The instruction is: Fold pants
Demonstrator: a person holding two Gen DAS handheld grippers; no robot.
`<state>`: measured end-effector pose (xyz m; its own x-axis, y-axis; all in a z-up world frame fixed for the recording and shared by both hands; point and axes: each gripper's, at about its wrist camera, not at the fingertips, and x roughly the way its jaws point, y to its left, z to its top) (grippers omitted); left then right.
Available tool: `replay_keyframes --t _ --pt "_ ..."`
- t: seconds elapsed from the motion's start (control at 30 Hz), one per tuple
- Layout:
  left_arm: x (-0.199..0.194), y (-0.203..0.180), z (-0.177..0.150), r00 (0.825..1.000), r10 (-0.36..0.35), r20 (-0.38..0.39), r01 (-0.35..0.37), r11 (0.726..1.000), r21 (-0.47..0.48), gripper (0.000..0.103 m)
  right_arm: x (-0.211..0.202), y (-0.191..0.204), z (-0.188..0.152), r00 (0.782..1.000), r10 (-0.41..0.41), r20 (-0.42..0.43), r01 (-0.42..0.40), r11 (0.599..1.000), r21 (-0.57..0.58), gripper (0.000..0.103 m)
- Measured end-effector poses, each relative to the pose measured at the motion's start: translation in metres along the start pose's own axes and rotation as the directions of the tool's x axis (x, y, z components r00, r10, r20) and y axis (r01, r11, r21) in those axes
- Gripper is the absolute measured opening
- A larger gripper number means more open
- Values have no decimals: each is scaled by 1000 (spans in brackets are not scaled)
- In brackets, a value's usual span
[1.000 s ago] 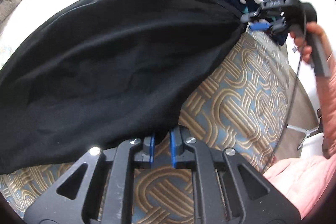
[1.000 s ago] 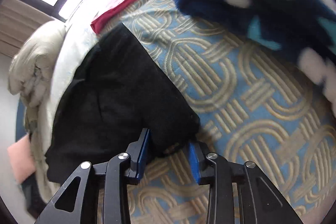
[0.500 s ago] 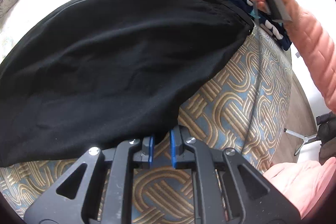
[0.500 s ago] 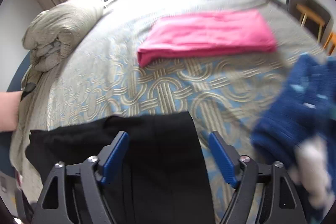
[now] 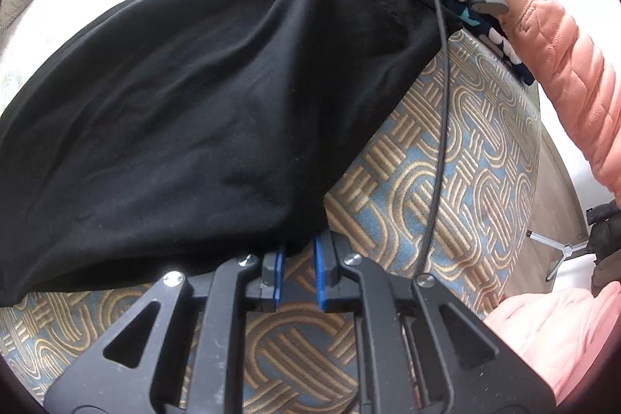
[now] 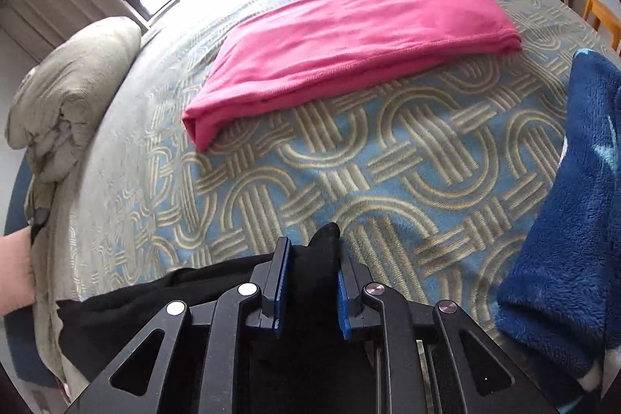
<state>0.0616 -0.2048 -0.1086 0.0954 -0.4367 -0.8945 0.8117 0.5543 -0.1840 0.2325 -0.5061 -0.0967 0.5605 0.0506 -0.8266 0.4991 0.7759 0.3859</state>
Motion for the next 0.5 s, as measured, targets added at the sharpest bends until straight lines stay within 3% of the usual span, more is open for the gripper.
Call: replay_keyframes --t 0.03,0.07,0.1,0.13,0.17,0.2,0.23,0.33,0.4,0.5 --pt "1 1 0 1000 0 -3 0 1000 -2 13 -12 -5 1 999 -7 41 6 1000 25 16" --pt "0 2 0 1000 -4 -2 4 1000 -5 13 -25 -7 3 982 -140 128 136 990 37 2" --pt "-1 5 1 1000 -8 -1 8 1000 -8 13 -35 -11 4 949 -247 196 246 969 30 2" --pt "-2 7 1 1000 -11 -2 11 1000 -8 13 -39 -20 7 962 -199 185 199 980 19 3" --pt "-3 11 1 1000 -15 -2 15 1000 -9 13 -38 -31 7 990 -79 113 75 996 41 4" --pt "-4 13 2 1000 -20 -3 20 1000 -14 13 -41 -38 3 998 40 54 -44 997 66 4" --pt "-4 16 2 1000 -24 -5 24 1000 -18 13 -45 -38 -1 997 70 33 -72 996 54 6" --pt "-6 22 5 999 -33 -6 32 999 -20 13 -63 -24 -30 999 29 -28 -32 993 -115 35" --pt "-6 23 4 999 -36 -4 35 999 -21 13 -68 -20 -55 997 35 -67 -47 982 -181 65" --pt "-5 25 4 999 -37 -5 37 999 -22 13 -70 -20 -100 991 -27 -128 -3 973 -230 71"
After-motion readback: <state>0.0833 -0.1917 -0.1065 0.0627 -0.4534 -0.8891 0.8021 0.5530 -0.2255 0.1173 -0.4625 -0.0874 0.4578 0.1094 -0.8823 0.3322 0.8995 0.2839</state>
